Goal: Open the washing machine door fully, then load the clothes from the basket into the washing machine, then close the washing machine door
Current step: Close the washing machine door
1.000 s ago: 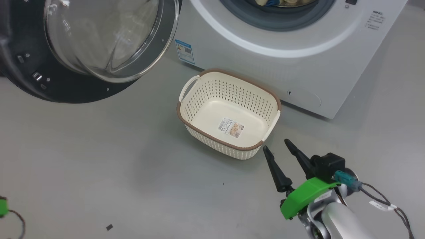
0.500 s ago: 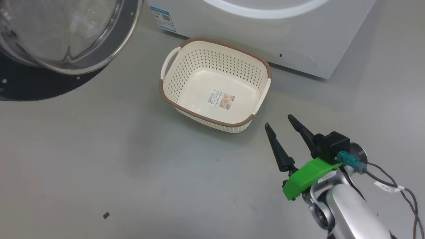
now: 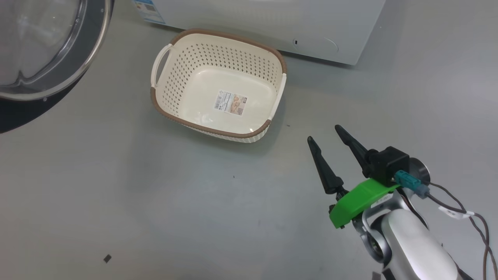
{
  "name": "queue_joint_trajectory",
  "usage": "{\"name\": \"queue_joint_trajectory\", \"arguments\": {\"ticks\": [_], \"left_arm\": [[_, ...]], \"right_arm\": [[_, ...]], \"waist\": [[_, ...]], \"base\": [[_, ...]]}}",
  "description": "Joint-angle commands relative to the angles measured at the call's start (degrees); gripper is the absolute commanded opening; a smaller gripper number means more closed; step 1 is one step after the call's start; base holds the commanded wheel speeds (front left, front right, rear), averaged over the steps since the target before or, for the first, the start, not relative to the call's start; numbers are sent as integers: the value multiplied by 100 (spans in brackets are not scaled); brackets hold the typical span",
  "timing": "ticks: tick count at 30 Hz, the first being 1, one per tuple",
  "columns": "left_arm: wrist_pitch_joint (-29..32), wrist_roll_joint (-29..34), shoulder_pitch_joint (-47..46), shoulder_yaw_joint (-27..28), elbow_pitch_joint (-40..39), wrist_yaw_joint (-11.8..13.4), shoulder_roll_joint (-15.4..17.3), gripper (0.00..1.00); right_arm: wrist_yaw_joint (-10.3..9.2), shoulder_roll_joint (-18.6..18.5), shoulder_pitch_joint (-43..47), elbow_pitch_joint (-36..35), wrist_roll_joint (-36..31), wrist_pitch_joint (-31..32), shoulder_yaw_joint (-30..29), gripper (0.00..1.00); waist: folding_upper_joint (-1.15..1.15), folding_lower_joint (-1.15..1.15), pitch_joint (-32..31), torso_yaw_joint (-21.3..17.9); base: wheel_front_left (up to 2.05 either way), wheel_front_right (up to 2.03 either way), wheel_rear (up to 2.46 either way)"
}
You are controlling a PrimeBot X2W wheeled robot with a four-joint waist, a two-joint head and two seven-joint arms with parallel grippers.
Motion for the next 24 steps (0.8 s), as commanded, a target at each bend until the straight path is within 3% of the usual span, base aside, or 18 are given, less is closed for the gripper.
{"name": "queue_joint_trajectory", "arguments": {"ticks": [1,10,24], "left_arm": [[274,-239,-335,195,261,-39,563,0],[1038,-890,-1172,417,1375,-39,525,0],[1759,-977,-1716,338,2298,40,577,0]], "right_arm": [[1,32,-142,-198,-44,-24,153,100],[1,32,-152,-223,-43,-60,145,100],[1,32,-131,-291,-38,-115,133,100]], "waist": [[0,0,50,-134],[0,0,59,-374],[0,0,122,-681]], "base": [[0,0,0],[0,0,0],[0,0,0]]}}
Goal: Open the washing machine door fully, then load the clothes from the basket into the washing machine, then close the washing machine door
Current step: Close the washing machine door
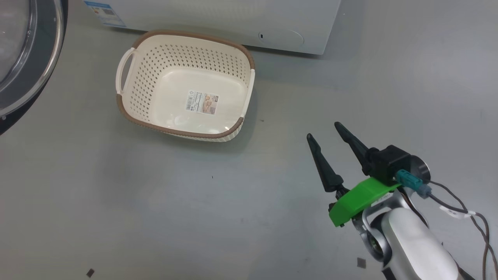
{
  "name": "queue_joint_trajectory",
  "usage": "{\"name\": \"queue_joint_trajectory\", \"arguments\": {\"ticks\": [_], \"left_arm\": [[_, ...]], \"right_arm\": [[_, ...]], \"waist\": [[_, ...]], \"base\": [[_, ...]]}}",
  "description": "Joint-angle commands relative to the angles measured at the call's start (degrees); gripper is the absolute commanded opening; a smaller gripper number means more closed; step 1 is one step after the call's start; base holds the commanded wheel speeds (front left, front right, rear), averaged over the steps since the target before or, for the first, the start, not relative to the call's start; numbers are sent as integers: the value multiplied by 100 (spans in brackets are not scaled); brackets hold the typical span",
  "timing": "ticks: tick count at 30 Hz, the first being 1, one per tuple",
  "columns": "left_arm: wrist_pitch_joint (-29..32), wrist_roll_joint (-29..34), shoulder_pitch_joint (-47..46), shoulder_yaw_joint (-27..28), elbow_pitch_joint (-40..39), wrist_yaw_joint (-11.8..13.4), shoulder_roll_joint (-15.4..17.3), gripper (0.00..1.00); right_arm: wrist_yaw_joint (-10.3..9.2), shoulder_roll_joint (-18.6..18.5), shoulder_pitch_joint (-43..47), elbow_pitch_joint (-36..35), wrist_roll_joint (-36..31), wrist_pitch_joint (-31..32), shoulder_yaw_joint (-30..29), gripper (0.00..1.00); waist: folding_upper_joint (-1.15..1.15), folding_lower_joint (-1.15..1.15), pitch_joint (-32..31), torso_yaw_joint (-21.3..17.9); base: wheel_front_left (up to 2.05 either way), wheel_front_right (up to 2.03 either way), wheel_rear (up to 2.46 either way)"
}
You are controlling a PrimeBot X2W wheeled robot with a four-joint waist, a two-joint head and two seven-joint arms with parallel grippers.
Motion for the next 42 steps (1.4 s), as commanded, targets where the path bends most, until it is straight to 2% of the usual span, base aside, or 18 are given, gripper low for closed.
{"name": "queue_joint_trajectory", "arguments": {"ticks": [1,8,22,42], "left_arm": [[83,8,-30,24,-133,-14,520,0],[355,1,-55,-16,-80,-39,448,0],[1465,-44,118,-171,-214,-89,244,0],[2832,-270,978,-291,-1306,-92,30,0]], "right_arm": [[1,33,-114,-222,-41,-69,112,100],[1,33,-104,-262,-63,-68,94,100],[1,33,-79,-201,-21,-77,82,100],[1,33,-28,22,166,-179,228,100]], "waist": [[0,0,10,-19],[0,0,40,-50],[0,0,-118,71],[0,0,-459,213]], "base": [[0,0,0],[0,0,0],[0,0,0],[0,0,0]]}}
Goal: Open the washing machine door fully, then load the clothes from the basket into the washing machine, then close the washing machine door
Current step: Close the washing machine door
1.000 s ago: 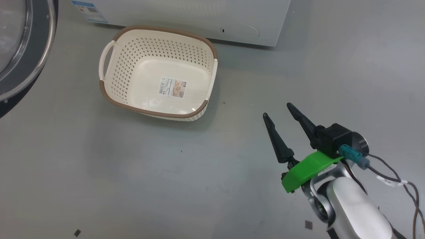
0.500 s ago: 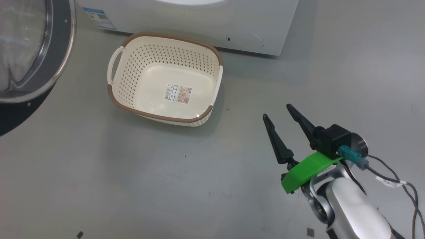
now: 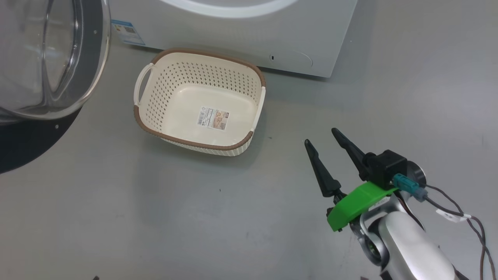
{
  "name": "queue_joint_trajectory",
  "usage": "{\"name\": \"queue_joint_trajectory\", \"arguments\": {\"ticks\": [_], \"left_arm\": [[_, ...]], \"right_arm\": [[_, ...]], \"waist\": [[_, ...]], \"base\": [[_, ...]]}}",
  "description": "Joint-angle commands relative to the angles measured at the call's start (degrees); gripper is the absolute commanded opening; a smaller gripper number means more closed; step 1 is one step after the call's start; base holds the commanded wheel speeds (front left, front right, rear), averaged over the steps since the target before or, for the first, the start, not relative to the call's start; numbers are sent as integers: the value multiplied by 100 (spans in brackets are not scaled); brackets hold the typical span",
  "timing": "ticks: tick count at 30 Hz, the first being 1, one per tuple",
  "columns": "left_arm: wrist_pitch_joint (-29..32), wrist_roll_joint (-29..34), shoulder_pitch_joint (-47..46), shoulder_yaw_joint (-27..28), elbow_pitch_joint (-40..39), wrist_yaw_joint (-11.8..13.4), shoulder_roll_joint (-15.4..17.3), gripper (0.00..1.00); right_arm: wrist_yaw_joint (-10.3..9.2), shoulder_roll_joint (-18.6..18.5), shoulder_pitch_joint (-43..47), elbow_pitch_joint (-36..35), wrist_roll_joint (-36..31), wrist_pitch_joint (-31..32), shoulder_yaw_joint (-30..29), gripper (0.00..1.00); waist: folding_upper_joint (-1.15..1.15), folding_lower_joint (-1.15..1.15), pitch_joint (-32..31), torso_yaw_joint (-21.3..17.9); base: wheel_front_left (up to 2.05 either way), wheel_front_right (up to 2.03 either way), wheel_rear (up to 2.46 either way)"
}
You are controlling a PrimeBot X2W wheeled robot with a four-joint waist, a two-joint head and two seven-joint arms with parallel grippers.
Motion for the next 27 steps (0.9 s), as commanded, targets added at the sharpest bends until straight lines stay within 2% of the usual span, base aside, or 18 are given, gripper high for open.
{"name": "queue_joint_trajectory", "arguments": {"ticks": [1,15,27], "left_arm": [[194,-40,93,37,-351,-40,297,0],[724,-31,702,-282,-1543,-40,-97,0],[1104,-422,1159,-190,-2336,-40,-540,0]], "right_arm": [[1,33,-34,-122,38,-82,125,100],[1,33,-55,23,211,-218,178,100],[1,33,-51,194,372,-378,160,100]], "waist": [[0,0,-31,10],[0,0,-219,1],[0,0,-384,-79]], "base": [[0,0,0],[0,0,0],[0,0,0]]}}
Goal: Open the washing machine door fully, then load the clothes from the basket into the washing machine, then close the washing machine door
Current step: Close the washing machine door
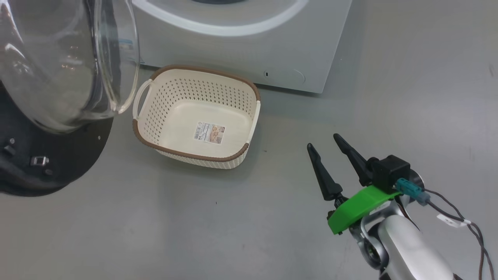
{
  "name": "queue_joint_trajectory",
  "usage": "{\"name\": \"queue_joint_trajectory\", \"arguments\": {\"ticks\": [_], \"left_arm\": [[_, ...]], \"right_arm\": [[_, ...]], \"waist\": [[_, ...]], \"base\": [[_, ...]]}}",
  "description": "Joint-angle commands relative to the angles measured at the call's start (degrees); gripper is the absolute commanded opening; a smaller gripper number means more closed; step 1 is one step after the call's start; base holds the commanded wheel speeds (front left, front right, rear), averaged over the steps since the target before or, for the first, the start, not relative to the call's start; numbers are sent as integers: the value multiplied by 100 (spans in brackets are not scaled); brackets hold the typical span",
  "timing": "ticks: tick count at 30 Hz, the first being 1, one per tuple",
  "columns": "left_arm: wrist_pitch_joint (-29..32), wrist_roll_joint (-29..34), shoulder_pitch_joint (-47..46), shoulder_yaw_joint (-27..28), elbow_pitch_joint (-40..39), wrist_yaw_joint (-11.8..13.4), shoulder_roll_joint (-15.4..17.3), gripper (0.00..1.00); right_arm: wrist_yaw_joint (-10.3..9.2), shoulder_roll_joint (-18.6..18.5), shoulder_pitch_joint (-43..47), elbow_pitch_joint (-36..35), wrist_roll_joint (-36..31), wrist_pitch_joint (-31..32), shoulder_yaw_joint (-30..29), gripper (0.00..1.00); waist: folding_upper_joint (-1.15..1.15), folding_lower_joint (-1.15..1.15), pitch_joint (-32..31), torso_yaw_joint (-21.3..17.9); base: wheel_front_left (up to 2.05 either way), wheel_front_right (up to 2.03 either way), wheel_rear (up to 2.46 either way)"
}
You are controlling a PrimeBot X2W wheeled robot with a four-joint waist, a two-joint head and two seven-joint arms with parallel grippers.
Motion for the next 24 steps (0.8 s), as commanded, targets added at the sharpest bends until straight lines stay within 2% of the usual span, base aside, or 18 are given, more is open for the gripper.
{"name": "queue_joint_trajectory", "arguments": {"ticks": [1,11,24], "left_arm": [[86,-36,-17,167,-270,-40,322,0],[249,-251,469,158,-1015,54,-171,0],[12,-489,838,33,-2064,506,-1208,0]], "right_arm": [[1,33,-57,-138,31,-89,101,100],[1,33,-12,-60,155,-173,105,100],[1,33,43,-34,237,-220,111,100]], "waist": [[0,0,-40,-17],[0,0,-277,-137],[0,0,-404,-390]], "base": [[0,0,0],[0,0,0],[0,0,0]]}}
